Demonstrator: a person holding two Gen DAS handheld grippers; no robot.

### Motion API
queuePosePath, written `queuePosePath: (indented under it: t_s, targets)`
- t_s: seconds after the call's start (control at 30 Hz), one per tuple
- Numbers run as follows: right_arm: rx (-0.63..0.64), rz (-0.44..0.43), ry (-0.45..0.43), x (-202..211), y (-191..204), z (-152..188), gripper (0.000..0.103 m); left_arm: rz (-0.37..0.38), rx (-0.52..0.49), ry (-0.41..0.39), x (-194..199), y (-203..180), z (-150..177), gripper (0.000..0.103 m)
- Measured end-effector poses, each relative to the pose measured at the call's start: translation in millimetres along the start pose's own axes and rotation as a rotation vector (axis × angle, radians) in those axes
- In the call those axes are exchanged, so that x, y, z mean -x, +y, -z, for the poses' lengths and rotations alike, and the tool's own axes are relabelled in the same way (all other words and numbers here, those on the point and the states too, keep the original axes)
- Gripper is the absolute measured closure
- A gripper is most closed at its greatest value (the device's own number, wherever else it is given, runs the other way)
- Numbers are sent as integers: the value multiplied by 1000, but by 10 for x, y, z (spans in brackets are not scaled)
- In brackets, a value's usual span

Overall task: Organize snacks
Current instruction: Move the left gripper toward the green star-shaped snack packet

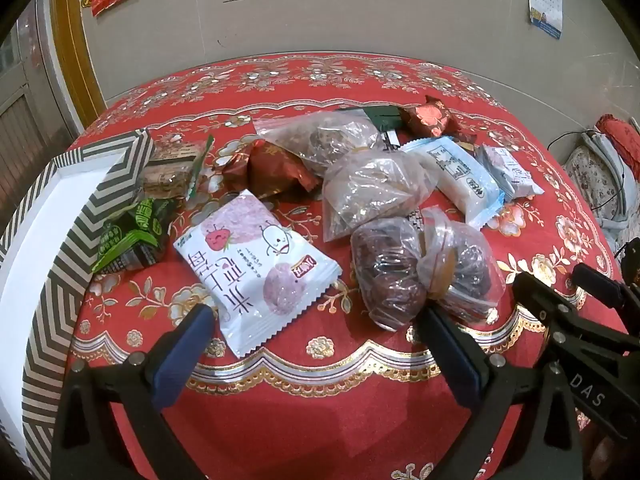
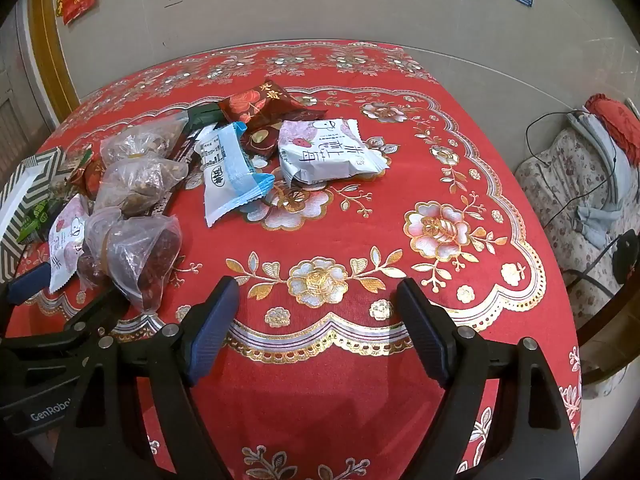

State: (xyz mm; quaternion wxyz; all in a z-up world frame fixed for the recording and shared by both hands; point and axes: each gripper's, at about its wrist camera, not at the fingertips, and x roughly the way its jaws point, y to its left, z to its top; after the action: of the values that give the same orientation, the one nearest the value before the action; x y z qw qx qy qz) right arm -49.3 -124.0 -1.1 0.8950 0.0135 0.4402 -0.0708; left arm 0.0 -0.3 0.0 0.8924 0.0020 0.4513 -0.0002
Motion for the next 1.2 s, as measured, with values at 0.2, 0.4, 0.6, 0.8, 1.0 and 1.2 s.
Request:
queuePosePath:
  t_s: [0.2, 0.4, 0.6, 0.8, 1.0, 1.2]
  targets:
    - [0, 0, -4, 1, 0, 1, 21, 8, -15, 1, 9, -4, 5, 0]
    - [0, 0, -5, 2, -1, 1, 21, 112, -152, -77, 298, -26, 213, 0]
    - [-154, -57, -121, 220, -113, 80, 21, 227, -186, -380, 822, 371, 313, 0]
    - [-168, -47, -351, 545, 79, 139, 21, 447, -94, -319, 633, 921, 107, 0]
    - [-100, -7, -457, 740, 263, 143, 21, 527, -76, -268, 458, 1209, 14, 0]
    - [54, 52, -549, 911, 563, 262, 21, 546, -57, -226, 461, 1274, 75, 0]
